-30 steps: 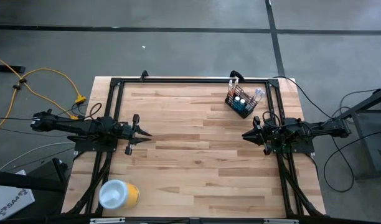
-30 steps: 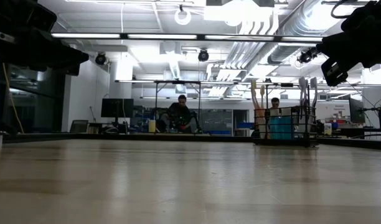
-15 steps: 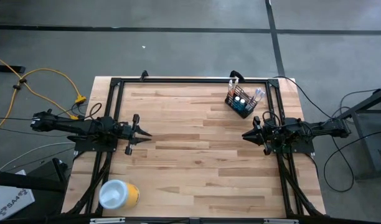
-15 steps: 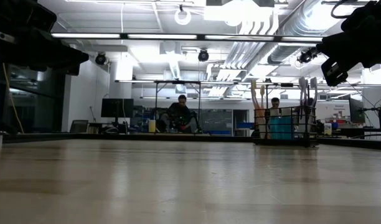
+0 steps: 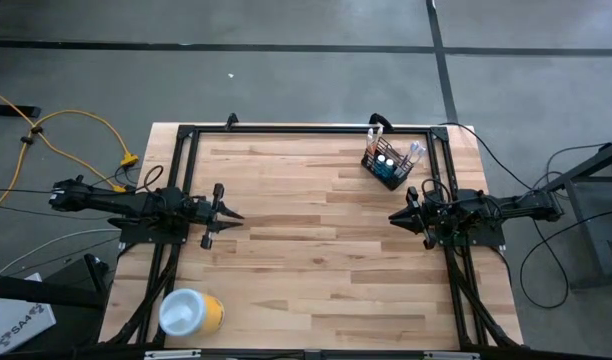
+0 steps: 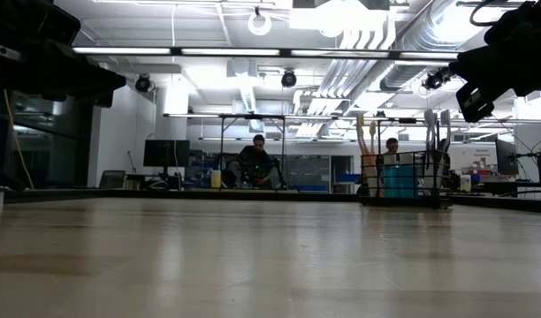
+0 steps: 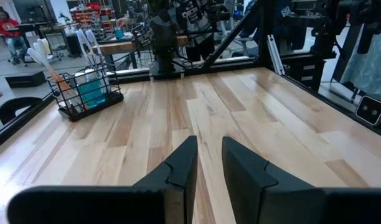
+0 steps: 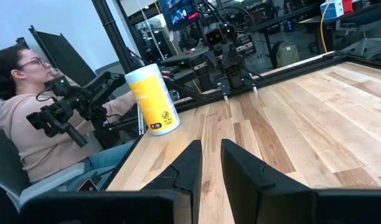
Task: Pick & Place toothbrushing station
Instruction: Return to Home Position
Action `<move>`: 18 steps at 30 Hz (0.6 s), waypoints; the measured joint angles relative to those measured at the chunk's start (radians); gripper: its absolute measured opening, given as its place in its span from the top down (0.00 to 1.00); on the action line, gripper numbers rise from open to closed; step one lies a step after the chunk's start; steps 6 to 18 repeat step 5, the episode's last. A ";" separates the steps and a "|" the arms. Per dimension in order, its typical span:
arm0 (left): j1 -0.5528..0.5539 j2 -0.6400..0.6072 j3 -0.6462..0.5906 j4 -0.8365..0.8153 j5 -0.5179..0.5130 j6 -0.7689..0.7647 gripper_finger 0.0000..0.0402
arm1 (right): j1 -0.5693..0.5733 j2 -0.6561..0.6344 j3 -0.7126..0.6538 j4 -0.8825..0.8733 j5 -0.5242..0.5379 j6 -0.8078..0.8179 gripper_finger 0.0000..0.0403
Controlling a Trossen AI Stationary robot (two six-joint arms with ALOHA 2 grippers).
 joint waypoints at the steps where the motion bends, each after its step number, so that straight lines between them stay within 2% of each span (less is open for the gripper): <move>1: 0.000 0.000 0.000 0.000 0.000 -0.001 0.83 | 0.000 0.000 0.000 0.000 0.000 0.000 0.87; 18: 0.000 0.000 0.000 0.000 0.000 0.005 0.83 | 0.000 0.000 0.000 0.000 0.000 0.000 0.87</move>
